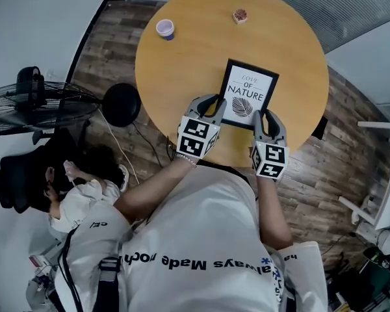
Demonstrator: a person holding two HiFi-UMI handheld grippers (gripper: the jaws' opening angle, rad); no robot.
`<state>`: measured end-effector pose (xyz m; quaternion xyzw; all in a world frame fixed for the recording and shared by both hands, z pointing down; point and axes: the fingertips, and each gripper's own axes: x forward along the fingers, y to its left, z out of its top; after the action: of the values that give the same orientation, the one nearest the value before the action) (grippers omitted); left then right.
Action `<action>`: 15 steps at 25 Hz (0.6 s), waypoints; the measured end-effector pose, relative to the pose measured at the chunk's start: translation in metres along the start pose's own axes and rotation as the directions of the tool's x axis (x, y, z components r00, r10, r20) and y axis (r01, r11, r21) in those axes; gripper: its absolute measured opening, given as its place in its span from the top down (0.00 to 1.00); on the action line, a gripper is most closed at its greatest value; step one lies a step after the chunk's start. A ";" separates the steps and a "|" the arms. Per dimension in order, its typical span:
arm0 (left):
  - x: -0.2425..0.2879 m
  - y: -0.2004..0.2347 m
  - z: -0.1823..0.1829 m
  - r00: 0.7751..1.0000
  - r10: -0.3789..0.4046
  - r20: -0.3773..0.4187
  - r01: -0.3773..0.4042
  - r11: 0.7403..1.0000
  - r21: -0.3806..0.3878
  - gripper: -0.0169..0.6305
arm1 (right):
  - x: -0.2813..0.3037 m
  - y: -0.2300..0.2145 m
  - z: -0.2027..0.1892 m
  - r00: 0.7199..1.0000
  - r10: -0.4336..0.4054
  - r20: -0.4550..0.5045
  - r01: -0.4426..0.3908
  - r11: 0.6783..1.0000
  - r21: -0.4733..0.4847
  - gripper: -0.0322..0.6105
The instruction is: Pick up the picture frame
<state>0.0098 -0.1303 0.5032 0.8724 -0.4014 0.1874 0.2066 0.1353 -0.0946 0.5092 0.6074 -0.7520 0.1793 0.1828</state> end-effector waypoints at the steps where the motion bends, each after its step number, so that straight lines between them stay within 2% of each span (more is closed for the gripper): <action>1: -0.004 -0.001 0.004 1.000 0.001 0.011 -0.001 1.000 0.001 0.83 | -0.003 0.001 0.005 1.000 -0.002 0.010 0.002 1.000 -0.004 0.79; 15: -0.047 -0.014 0.051 0.990 0.006 0.142 -0.008 1.000 0.015 0.83 | -0.042 0.013 0.055 0.991 -0.029 0.130 0.034 0.999 -0.039 0.79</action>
<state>0.0004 -0.1191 0.4337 0.8836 -0.4169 0.1288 0.1701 0.1273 -0.0830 0.4402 0.6256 -0.7562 0.1210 0.1491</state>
